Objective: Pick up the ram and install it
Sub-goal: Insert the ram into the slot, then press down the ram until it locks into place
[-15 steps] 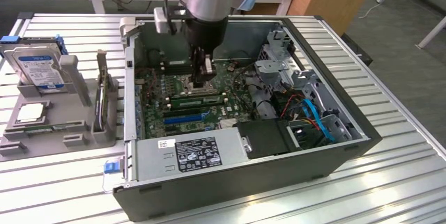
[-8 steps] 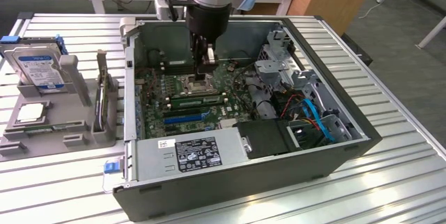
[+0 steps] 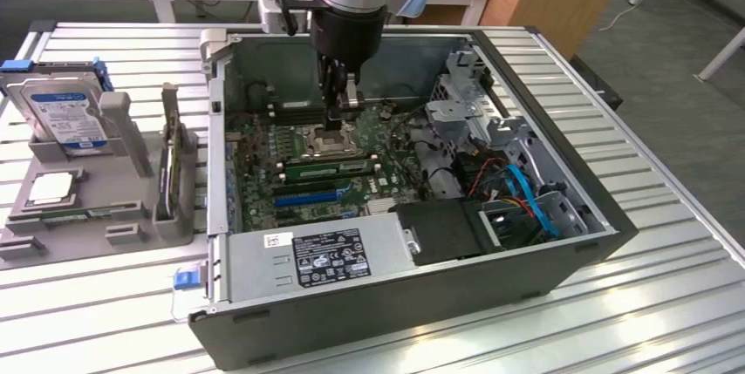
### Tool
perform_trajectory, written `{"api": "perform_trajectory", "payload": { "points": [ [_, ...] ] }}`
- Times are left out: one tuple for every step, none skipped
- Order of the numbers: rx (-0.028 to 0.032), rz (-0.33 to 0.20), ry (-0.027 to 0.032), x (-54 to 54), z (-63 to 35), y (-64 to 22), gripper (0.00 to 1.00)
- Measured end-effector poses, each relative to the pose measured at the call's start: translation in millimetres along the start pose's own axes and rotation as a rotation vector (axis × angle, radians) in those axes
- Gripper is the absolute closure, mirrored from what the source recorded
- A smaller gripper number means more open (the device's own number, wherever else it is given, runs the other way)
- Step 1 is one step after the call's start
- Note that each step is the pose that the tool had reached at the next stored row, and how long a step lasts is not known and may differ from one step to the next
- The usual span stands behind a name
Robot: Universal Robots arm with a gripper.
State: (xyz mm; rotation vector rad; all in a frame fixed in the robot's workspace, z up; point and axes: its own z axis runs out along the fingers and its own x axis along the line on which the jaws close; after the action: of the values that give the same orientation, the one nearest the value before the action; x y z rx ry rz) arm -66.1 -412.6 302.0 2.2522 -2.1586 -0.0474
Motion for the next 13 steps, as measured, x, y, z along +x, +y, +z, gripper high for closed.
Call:
{"api": "perform_trajectory", "payload": {
  "points": [
    [0.0001, 0.0, 0.0, 0.0, 0.0, 0.0, 0.89],
    [0.0001, 0.0, 0.0001, 0.0, 0.0, 0.0, 0.89],
    [0.0002, 0.0, 0.0, 0.0, 0.0, 0.0, 0.89],
    [0.0003, 0.0, 0.0, 0.0, 0.0, 0.0, 0.89],
    [0.0004, 0.0, 0.0, 0.0, 0.0, 0.0, 0.89],
    [0.0004, 0.0, 0.0, 0.0, 0.0, 0.0, 0.89],
    [0.0005, 0.0, 0.0, 0.0, -0.1, 0.0, 0.89],
    [0.0005, 0.0, 0.0001, 0.0, -0.1, 0.0, 0.89],
    [0.0006, 0.0, 0.0001, 0.0, -0.1, 0.0, 0.89],
    [0.0007, 0.0, 0.0001, 0.0, -0.1, 0.0, 0.89],
    [0.0007, 0.0, 0.0001, 0.0, -0.1, 0.0, 0.89],
    [0.0007, 0.0, 0.0001, 0.0, -0.1, -0.5, 0.89],
    [0.0005, 0.0, -0.0009, 0.2, -0.4, -3.7, 0.89]
  ]
}}
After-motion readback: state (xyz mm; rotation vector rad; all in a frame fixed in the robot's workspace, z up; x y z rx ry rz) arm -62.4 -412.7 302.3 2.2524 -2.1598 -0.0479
